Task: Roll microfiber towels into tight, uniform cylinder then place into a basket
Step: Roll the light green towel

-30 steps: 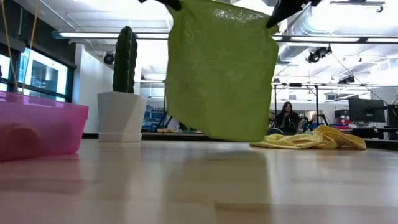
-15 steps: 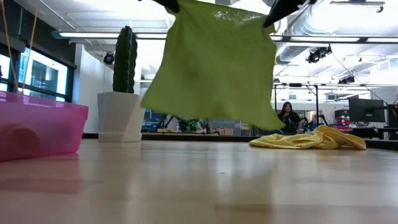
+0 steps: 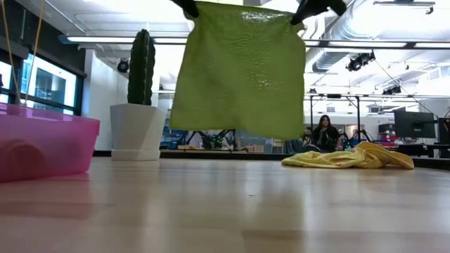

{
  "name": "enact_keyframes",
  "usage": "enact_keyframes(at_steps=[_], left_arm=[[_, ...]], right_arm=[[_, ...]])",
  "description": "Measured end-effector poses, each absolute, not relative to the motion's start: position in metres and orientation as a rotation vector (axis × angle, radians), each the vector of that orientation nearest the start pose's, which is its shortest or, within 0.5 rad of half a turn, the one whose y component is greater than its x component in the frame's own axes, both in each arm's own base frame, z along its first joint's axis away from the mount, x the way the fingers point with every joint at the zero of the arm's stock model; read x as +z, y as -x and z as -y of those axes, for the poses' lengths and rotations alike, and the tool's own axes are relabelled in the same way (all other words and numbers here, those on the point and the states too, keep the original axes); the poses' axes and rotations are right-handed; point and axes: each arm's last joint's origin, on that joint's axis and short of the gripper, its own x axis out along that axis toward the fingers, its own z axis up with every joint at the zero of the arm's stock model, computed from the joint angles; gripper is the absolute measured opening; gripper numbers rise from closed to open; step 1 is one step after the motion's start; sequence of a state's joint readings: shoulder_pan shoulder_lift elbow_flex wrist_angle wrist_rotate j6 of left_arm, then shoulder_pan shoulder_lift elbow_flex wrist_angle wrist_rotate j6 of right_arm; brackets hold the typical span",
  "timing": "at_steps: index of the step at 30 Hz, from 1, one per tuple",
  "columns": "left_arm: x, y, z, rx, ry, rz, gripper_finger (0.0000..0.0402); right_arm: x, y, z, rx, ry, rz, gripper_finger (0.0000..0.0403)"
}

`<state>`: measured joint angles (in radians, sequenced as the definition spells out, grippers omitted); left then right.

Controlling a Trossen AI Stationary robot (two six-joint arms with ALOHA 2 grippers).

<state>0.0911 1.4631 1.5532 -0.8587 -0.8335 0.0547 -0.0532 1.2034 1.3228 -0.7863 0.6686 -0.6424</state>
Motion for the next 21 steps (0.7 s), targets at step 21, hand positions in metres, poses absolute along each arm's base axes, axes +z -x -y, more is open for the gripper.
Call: enact_keyframes(at_steps=[21], left_arm=[[0.313,-0.320,0.016,0.375,0.217,-0.954,0.0000]], right_arm=[[0.306,-0.224,0.012,0.093,0.010,-1.026,0.0000]])
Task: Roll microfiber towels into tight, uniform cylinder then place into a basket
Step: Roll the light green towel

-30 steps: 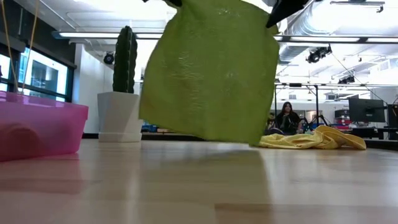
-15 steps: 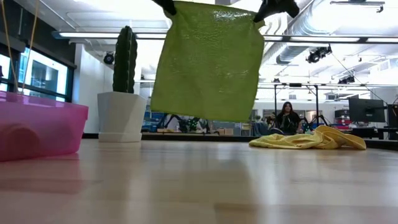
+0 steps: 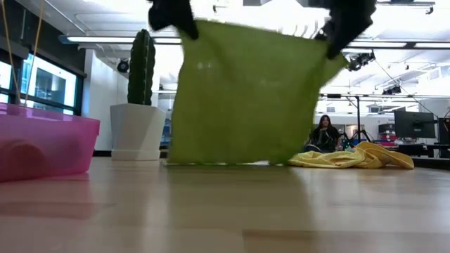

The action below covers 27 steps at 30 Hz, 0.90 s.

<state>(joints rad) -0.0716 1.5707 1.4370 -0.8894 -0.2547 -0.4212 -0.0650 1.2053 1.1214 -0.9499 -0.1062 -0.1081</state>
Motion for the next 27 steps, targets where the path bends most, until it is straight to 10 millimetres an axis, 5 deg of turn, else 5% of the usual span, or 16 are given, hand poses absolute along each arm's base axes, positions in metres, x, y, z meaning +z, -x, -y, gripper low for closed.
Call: enact_keyframes(at_steps=[8,14,20,27], left_arm=[[0.240,-0.360,0.079,0.280,0.233,-1.089,0.0000],[0.208,-0.381,0.117,0.047,0.321,-1.086,0.0000],[0.200,-0.385,0.124,-0.005,0.373,-1.106,0.0000],[0.198,-0.385,0.114,0.030,0.381,-1.136,0.0000]], right_arm=[[0.234,-0.220,-0.024,0.198,-0.020,-1.080,0.0000],[0.205,-0.213,-0.049,0.369,-0.008,-1.053,0.0000],[0.201,-0.211,-0.063,0.544,0.096,-0.978,0.0000],[0.201,-0.217,-0.049,0.419,0.405,-0.919,0.0000]])
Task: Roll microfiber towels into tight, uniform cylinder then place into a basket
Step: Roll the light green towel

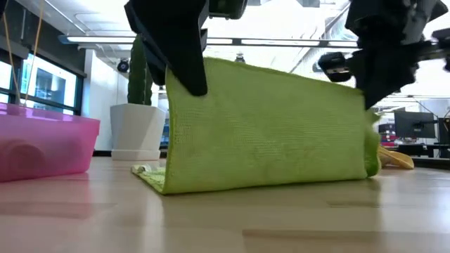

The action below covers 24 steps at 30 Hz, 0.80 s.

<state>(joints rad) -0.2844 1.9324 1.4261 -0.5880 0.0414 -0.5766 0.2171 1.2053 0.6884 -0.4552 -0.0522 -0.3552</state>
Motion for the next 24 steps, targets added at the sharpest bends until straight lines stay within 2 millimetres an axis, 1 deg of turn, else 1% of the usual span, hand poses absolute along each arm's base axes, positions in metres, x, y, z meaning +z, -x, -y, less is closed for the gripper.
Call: enact_keyframes(at_steps=[7,12,14,17,20,24], left_arm=[[0.194,-0.382,0.092,0.097,0.419,-1.226,0.0000],[0.192,-0.378,0.079,0.145,0.427,-1.286,0.0000],[0.191,-0.377,0.074,0.160,0.432,-1.305,0.0000],[0.191,-0.375,0.068,0.184,0.436,-1.333,0.0000],[0.190,-0.372,0.061,0.220,0.430,-1.363,0.0000],[0.189,-0.370,0.053,0.277,0.413,-1.384,0.0000]], right_arm=[[0.203,-0.224,-0.024,0.380,0.536,-0.888,0.0000],[0.203,-0.232,-0.006,0.316,0.548,-0.854,0.0000],[0.198,-0.238,0.000,0.303,0.542,-0.848,0.0000],[0.186,-0.246,0.008,0.320,0.580,-0.879,0.0003],[0.176,-0.251,0.014,0.295,0.605,-0.921,0.0004],[0.170,-0.258,0.022,0.257,0.630,-0.941,0.0004]])
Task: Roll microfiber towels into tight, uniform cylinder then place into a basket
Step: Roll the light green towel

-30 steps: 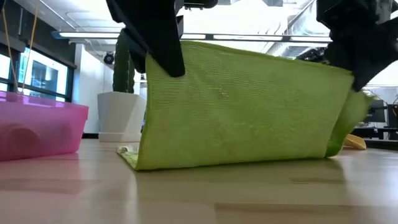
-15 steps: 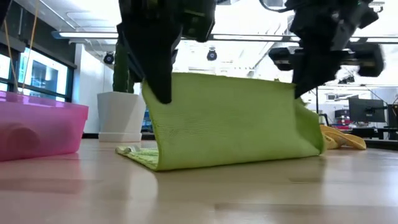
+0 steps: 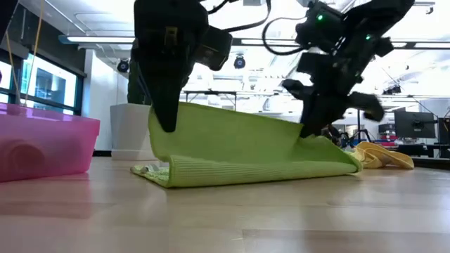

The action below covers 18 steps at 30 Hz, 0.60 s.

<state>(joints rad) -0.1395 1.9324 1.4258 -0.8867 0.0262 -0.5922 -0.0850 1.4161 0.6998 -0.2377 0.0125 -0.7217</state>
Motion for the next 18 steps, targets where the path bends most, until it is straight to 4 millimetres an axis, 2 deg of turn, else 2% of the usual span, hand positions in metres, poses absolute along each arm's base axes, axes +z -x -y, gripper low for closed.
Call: enact_keyframes(at_steps=[9,18], left_arm=[[0.188,-0.369,0.045,0.312,0.396,-1.397,0.0000],[0.185,-0.367,0.040,0.378,0.345,-1.388,0.0000]], right_arm=[[0.160,-0.273,0.037,0.213,0.690,-0.883,0.0004],[0.161,-0.273,0.041,0.198,0.685,-0.880,0.0004]])
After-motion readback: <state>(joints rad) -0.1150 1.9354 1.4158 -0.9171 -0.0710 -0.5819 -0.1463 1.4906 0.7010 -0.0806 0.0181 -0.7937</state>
